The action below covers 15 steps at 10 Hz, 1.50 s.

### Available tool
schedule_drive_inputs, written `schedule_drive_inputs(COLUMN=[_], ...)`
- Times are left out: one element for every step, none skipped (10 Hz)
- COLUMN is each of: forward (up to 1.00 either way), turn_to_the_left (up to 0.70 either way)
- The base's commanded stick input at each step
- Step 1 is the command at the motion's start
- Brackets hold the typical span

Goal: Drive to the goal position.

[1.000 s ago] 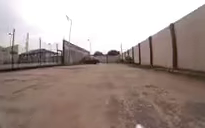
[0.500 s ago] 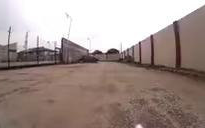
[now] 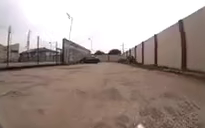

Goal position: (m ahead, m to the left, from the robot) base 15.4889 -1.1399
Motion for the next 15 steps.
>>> schedule_drive_inputs(forward=[0.7, 0.7, 0.7, 0.7, 0.7, 0.7, 0.7, 0.7, 0.7, 0.7, 0.7, 0.7, 0.7, 0.7, 0.7], turn_to_the_left=[0.0, 0.0, 0.0, 0.0, 0.0, 0.0, 0.0, 0.0, 0.0, 0.0, 0.0, 0.0, 0.0, 0.0, 0.0])
